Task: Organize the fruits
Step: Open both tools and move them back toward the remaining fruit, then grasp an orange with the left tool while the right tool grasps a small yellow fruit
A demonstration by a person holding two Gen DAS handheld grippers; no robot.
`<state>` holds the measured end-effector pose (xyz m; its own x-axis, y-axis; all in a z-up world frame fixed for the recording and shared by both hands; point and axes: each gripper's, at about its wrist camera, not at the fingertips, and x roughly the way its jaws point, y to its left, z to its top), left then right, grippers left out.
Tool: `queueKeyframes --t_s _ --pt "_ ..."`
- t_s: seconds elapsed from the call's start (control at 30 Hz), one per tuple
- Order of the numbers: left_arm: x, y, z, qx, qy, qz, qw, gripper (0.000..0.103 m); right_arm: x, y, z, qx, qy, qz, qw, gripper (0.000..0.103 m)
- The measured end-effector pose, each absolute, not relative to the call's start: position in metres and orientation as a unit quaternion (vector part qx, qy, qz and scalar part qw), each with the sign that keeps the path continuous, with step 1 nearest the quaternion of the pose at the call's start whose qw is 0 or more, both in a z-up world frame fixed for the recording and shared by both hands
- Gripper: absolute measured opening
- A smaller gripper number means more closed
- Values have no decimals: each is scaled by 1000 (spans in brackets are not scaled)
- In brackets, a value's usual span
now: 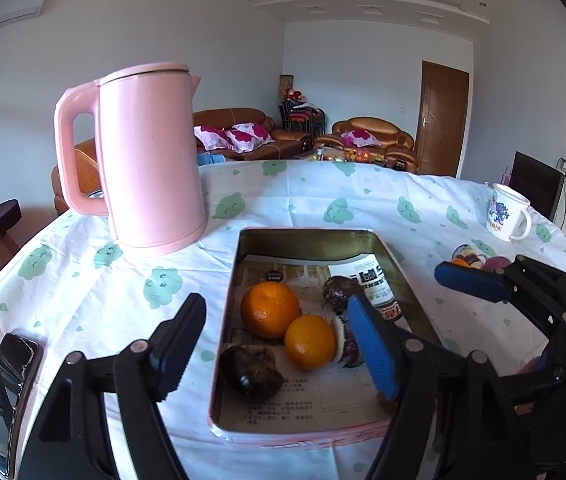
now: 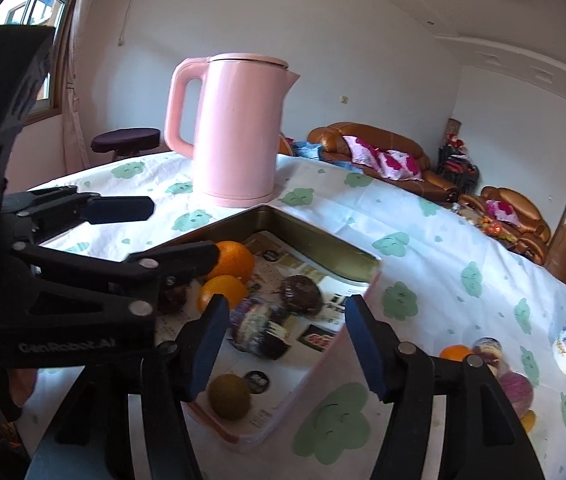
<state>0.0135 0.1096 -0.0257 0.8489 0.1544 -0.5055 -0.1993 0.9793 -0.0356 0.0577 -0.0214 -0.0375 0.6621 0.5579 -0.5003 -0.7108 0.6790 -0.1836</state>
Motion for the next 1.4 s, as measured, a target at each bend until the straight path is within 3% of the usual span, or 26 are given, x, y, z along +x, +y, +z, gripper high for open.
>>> queueKeyframes --t_s 0.53,1.03,1.13,1.33,1.4 --pt "40 26 9 5 235 16 972 90 114 -144 -28 -113 234 212 942 62" --pt "113 -56 -20 35 302 -42 952 90 165 -232 -46 -58 328 128 934 62" --pt "122 -64 -30 41 316 -46 947 89 166 -235 -50 -54 338 131 930 54" --pt "137 -64 -44 32 341 -45 938 85 174 -225 -62 -73 373 157 911 53" --pt "142 -63 -48 23 352 -50 934 83 177 -222 -66 -77 385 163 905 45"
